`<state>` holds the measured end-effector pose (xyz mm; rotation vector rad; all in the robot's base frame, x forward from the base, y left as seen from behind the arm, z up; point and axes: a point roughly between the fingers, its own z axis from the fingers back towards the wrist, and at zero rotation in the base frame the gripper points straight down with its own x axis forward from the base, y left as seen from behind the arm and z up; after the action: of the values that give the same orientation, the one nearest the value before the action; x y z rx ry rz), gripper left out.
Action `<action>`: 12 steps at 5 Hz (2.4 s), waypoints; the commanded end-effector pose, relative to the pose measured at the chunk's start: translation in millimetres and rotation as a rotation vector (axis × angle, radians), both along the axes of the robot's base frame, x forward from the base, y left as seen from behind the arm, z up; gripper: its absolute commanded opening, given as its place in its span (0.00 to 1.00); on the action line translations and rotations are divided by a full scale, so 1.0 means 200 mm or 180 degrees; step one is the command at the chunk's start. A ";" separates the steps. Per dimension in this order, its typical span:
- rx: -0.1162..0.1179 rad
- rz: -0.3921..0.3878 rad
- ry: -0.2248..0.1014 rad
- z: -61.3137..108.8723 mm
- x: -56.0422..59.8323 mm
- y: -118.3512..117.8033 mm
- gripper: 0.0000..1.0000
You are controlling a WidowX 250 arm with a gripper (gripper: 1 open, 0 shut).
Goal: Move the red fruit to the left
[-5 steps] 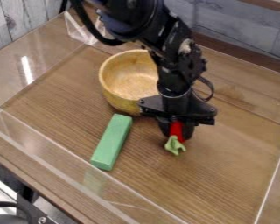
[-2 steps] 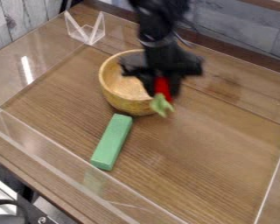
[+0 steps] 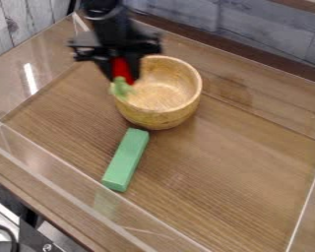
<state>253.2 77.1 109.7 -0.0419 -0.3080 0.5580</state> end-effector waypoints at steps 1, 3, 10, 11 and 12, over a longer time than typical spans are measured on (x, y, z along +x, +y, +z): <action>0.0122 -0.0031 -0.0155 0.03 -0.01 0.16 0.00; 0.0217 0.0038 -0.0043 -0.11 0.08 0.56 0.00; 0.0273 0.0530 0.0311 -0.25 0.23 0.72 1.00; 0.0258 0.0513 0.0333 -0.29 0.25 0.71 0.00; 0.0237 0.0509 0.0368 -0.32 0.27 0.71 0.00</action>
<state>297.3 213.1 31.9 0.0697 -0.1731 0.7091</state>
